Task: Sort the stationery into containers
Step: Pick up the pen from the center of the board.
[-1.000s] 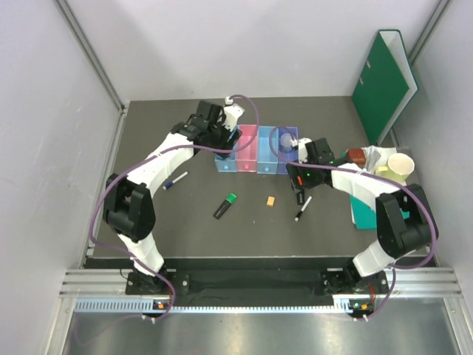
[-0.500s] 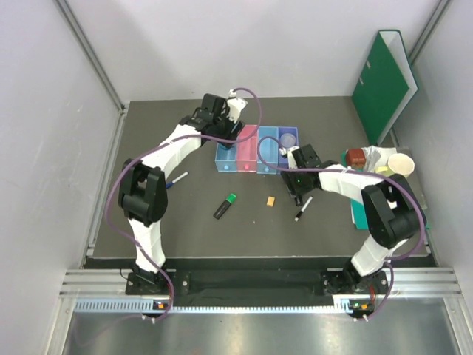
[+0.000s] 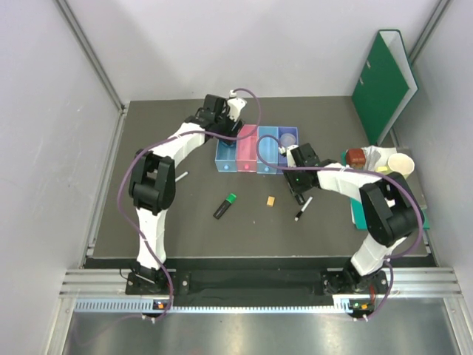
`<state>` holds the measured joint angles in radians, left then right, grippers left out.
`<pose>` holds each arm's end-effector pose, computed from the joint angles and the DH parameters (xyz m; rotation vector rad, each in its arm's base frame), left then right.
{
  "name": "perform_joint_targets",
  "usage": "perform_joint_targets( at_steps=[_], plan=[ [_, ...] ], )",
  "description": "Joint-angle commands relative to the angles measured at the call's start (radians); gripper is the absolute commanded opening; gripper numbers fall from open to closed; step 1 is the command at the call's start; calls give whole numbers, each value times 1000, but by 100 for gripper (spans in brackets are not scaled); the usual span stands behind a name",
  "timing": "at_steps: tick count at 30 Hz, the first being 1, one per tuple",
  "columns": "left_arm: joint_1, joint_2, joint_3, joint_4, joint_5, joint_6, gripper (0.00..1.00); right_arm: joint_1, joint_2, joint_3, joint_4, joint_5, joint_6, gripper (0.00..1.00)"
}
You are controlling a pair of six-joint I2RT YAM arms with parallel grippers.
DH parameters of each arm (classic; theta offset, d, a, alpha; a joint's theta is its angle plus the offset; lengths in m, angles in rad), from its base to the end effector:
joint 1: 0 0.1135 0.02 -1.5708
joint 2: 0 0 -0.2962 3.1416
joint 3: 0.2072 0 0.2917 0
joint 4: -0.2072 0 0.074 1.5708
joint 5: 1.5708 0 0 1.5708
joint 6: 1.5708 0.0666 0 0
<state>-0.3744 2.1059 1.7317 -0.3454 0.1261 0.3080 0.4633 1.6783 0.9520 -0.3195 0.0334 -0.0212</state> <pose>0.5219 -0.2141 0.2275 0.8277 2.1351 -0.1789 0.3369 0.1658 0.1416 -0.6171 2.5463 0.1117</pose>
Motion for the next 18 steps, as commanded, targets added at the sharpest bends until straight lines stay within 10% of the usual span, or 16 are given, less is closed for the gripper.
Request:
perform_joint_targets(
  at_steps=[1, 5, 9, 13, 18],
  plan=[
    [20, 17, 94, 120, 6, 34, 25, 23, 34, 25, 2, 20, 3, 27],
    [22, 29, 98, 121, 9, 42, 32, 28, 40, 30, -4, 20, 0, 20],
    [22, 25, 88, 115, 18, 51, 76, 31, 32, 36, -12, 26, -5, 18],
    [23, 8, 69, 114, 26, 56, 97, 37, 12, 40, -24, 33, -9, 17],
    [22, -30, 51, 82, 50, 25, 99, 46, -57, 47, -65, 30, -22, 16]
  ],
)
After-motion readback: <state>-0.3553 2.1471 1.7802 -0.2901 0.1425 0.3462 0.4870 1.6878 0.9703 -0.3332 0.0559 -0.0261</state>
